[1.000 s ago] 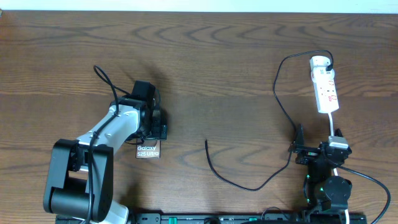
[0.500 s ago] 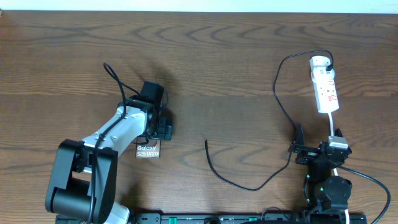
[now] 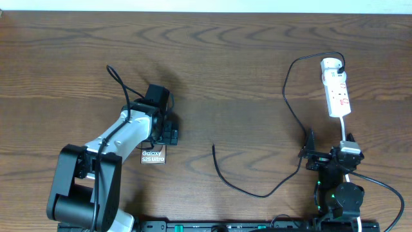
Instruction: Plug charger to phone and switch on socket
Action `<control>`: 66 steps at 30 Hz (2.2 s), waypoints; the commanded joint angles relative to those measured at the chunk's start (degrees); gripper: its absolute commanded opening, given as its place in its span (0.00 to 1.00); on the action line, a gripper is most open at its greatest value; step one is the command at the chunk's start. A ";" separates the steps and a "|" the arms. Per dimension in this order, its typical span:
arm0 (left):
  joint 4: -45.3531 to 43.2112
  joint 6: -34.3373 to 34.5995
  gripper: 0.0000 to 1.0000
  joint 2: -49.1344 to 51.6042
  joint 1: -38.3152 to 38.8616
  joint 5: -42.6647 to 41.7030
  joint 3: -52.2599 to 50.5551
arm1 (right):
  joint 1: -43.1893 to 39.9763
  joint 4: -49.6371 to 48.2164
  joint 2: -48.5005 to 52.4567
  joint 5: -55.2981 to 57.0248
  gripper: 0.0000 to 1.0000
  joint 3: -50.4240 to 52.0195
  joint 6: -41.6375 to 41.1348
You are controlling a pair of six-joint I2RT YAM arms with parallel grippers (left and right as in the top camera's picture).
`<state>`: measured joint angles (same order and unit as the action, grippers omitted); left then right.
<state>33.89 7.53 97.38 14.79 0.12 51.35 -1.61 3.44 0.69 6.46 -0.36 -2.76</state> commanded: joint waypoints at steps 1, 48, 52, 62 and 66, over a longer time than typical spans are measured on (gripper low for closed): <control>1.33 -0.15 0.96 2.60 0.02 0.17 -2.38 | -0.28 0.22 -0.31 0.50 0.99 0.04 0.04; 1.11 0.31 0.77 2.60 -0.04 -2.73 -2.45 | -0.28 0.22 -0.31 0.50 0.99 0.04 0.04; 1.11 0.31 0.78 2.60 -0.04 -2.71 -2.45 | -0.28 0.22 -0.31 0.50 0.99 0.04 0.04; 1.03 3.13 0.87 2.60 -0.04 -2.67 -2.45 | -0.28 0.22 -0.31 0.50 0.99 0.04 0.04; 0.92 3.37 0.87 2.60 -0.04 -2.69 -2.45 | -0.28 0.22 -0.31 0.50 0.99 0.04 0.04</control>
<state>34.50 9.26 97.45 14.79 -2.66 51.18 -1.61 3.44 0.69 6.46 -0.36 -2.76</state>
